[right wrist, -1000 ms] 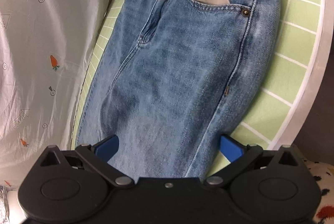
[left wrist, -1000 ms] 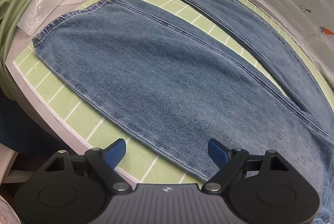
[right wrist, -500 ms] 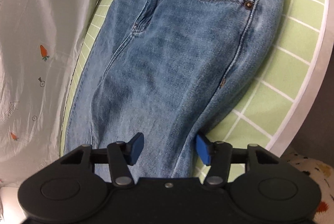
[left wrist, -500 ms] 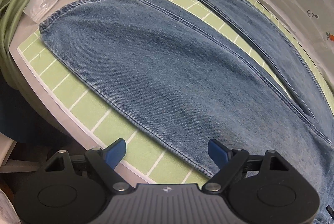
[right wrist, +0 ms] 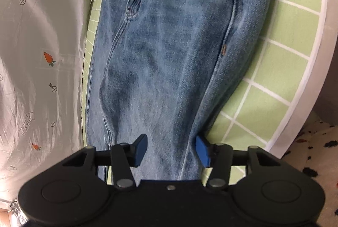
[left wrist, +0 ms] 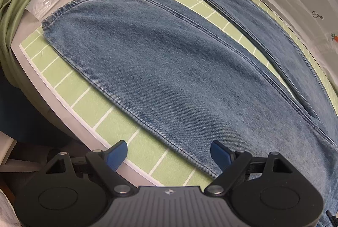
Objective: Fold clothes
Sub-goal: 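Move the right gripper along the jeans and grasp them near the knee, then grasp both leg hems with the left gripper while the right gripper holds the knee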
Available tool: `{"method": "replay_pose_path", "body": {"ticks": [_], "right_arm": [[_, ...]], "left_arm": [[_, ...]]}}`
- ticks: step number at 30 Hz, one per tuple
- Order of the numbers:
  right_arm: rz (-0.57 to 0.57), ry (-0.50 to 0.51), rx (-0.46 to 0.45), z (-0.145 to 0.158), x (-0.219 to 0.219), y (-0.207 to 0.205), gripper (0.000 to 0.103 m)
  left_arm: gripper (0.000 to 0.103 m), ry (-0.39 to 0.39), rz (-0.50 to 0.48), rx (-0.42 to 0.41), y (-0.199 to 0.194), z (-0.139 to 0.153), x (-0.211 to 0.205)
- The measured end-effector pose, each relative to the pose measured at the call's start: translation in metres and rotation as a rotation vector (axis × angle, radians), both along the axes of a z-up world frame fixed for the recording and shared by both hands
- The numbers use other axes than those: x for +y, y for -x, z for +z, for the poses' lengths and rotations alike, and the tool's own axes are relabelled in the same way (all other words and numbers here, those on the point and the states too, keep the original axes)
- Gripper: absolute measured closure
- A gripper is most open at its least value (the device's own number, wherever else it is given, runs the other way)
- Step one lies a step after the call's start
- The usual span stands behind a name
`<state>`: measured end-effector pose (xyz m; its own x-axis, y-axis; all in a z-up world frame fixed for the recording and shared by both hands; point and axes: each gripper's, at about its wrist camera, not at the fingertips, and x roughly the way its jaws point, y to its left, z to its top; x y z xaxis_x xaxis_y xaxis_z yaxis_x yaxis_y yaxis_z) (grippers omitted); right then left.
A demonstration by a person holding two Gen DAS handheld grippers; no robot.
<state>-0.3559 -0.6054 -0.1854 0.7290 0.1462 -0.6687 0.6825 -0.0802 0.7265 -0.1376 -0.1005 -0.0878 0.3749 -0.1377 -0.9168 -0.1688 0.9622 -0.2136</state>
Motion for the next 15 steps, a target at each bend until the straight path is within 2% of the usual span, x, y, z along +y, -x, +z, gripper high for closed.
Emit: {"method": "replay_pose_path", "body": {"ticks": [2,4,8,15], "right_arm": [[-0.018,-0.039,0.011,-0.007,0.001,0.005,0.084],[-0.033,-0.057,0.009,-0.009,0.000,0.009,0.089],[-0.020,-0.029,0.000,-0.004,0.000,0.007,0.098],[-0.043,0.042,-0.137,0.018,-0.004,-0.005,0.099]], "left_arm": [[0.017,0.007,0.004,0.000,0.001,0.000,0.001],[0.017,0.013,0.008,0.001,0.002,0.001,0.002],[0.017,0.029,0.024,0.004,0.004,0.001,0.005],[0.017,0.082,0.079,0.008,0.008,0.001,0.017]]}}
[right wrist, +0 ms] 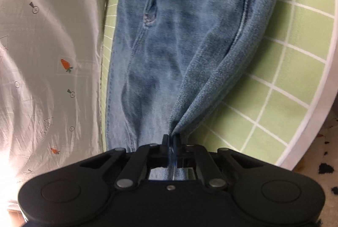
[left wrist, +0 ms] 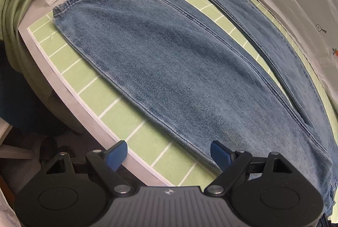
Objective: Fold clothes
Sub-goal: 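Grasp both leg hems with the left gripper while the right gripper holds the knee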
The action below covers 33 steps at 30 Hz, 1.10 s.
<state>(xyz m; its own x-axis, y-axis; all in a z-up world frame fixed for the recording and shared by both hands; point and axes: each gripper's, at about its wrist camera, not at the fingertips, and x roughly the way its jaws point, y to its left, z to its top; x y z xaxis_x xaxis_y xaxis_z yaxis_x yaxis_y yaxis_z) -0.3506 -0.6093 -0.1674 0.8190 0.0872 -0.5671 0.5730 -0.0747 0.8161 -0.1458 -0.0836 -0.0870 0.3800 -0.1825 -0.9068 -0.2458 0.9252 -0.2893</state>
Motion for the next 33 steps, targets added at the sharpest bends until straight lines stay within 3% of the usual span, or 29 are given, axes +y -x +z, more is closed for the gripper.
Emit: {"method": "replay_pose_path", "body": {"ticks": [13,18,20,27,29,32,33], "right_arm": [[-0.002,-0.010,-0.012,0.001,-0.010,-0.030,0.100],[0.009,-0.014,-0.008,-0.001,-0.011,-0.035,0.099],[0.013,-0.015,-0.007,0.000,-0.011,-0.036,0.099],[0.022,-0.023,-0.004,0.002,-0.009,-0.029,0.099],[0.023,-0.023,0.009,0.002,-0.008,-0.027,0.099],[0.034,0.001,0.062,0.002,-0.007,-0.024,0.087],[0.041,0.015,0.084,0.001,-0.009,-0.028,0.083]], "left_arm": [[0.021,0.338,0.171,-0.010,0.002,-0.012,0.014],[0.036,0.405,0.199,-0.029,-0.002,-0.020,0.009],[0.050,0.425,0.208,-0.030,-0.004,-0.023,0.006],[0.068,0.424,0.222,-0.034,-0.010,-0.027,-0.001],[0.080,0.423,0.235,-0.029,-0.011,-0.029,0.000],[0.093,0.417,0.251,-0.016,-0.013,-0.031,0.001],[0.093,0.418,0.254,-0.013,-0.013,-0.032,0.002]]}}
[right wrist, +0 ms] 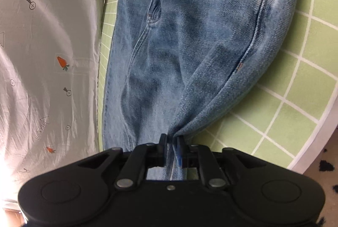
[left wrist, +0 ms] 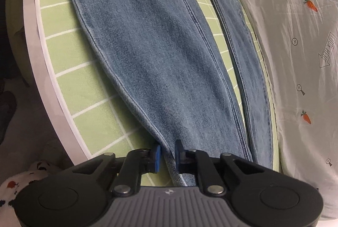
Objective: Fold clothes
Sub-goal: 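Grasp both leg hems with the left gripper while the right gripper holds the knee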
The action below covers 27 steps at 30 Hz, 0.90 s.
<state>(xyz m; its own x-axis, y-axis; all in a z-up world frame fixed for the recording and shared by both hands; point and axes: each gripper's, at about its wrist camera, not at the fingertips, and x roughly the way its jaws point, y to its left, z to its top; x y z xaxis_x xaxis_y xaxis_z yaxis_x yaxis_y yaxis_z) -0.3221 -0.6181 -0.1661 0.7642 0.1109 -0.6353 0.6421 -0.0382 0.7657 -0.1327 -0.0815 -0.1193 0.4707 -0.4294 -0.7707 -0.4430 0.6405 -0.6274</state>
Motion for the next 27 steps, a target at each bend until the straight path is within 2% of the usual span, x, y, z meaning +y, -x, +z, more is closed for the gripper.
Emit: {"method": "replay_pose_path", "body": {"ticks": [1,3,6,8,12,14,17,20,23,27], "right_arm": [[0.003,0.009,0.016,0.000,0.000,-0.001,0.073],[-0.002,0.013,0.044,-0.002,-0.002,-0.008,0.062],[-0.010,0.016,0.094,-0.005,-0.003,0.002,0.055],[-0.023,0.025,0.129,-0.006,-0.004,0.015,0.046],[-0.083,0.082,0.146,0.000,-0.005,0.026,0.036],[-0.122,0.126,0.148,0.004,-0.006,0.030,0.026],[-0.178,0.166,0.133,0.005,-0.008,0.035,0.022],[-0.213,0.211,0.118,0.006,-0.010,0.048,0.020],[-0.224,0.269,0.118,0.008,-0.011,0.042,0.018],[-0.244,0.287,0.105,0.011,-0.016,0.036,0.015]], "left_arm": [[0.096,-0.001,0.000,0.002,-0.001,-0.001,0.001],[0.099,-0.003,-0.002,0.002,-0.002,-0.001,0.001],[0.100,0.006,0.005,0.001,-0.005,-0.002,0.004],[0.100,0.008,0.015,0.000,-0.007,-0.002,0.007],[0.100,-0.006,0.005,-0.028,-0.010,0.005,0.010],[0.100,-0.009,-0.006,-0.045,-0.011,0.010,0.010],[0.100,0.007,-0.019,-0.083,-0.008,0.018,0.013],[0.100,0.058,-0.015,-0.135,-0.006,0.028,0.018],[0.100,0.091,-0.012,-0.172,-0.008,0.033,0.018],[0.100,0.096,-0.005,-0.146,-0.009,0.026,0.019]]}}
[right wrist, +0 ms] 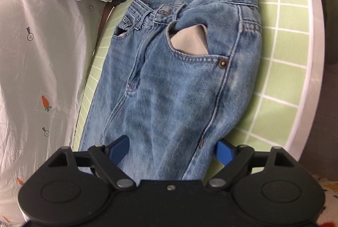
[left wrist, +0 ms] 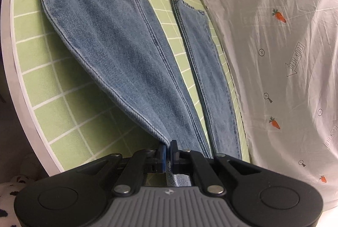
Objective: Fold clothes
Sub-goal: 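Grasp both leg hems with the left gripper while the right gripper holds the knee, then lift the hems with the left gripper and fold them toward the waistband, release both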
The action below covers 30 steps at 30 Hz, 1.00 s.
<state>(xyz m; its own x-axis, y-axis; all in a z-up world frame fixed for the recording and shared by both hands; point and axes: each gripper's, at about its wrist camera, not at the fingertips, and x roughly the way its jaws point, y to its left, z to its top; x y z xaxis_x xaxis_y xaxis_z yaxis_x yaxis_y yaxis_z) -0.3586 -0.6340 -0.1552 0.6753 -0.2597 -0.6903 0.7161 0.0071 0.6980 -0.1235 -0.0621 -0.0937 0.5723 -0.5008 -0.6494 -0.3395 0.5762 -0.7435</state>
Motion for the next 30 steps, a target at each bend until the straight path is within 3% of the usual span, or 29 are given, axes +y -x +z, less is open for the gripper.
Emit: {"method": "replay_pose_path", "body": {"ticks": [7,10,13,18,22,23,26,30], "right_arm": [[-0.074,-0.028,-0.022,-0.003,-0.008,0.008,0.019],[-0.092,-0.024,-0.014,-0.003,-0.012,0.011,0.020],[-0.105,-0.032,-0.012,-0.004,-0.015,0.010,0.021],[-0.125,-0.012,0.060,0.001,-0.022,0.004,0.024],[-0.141,-0.023,0.036,-0.002,-0.027,0.007,0.023],[-0.138,-0.026,0.038,-0.002,-0.028,0.008,0.027],[-0.119,-0.036,0.079,-0.006,-0.030,0.010,0.076],[-0.135,-0.067,0.033,-0.011,-0.034,0.026,0.088]], "left_arm": [[0.098,-0.058,0.011,0.096,0.004,-0.016,0.007],[0.083,-0.058,0.024,0.121,0.005,-0.021,0.010],[0.078,-0.078,0.030,0.141,0.003,-0.023,0.010],[0.074,-0.087,0.082,0.126,0.002,-0.023,0.018],[0.074,-0.051,0.127,0.118,-0.001,-0.026,0.024],[0.074,-0.043,0.139,0.114,-0.001,-0.026,0.024],[0.081,-0.035,0.166,0.102,-0.002,-0.026,0.025],[0.086,0.021,0.243,0.106,-0.006,-0.032,0.039]]}}
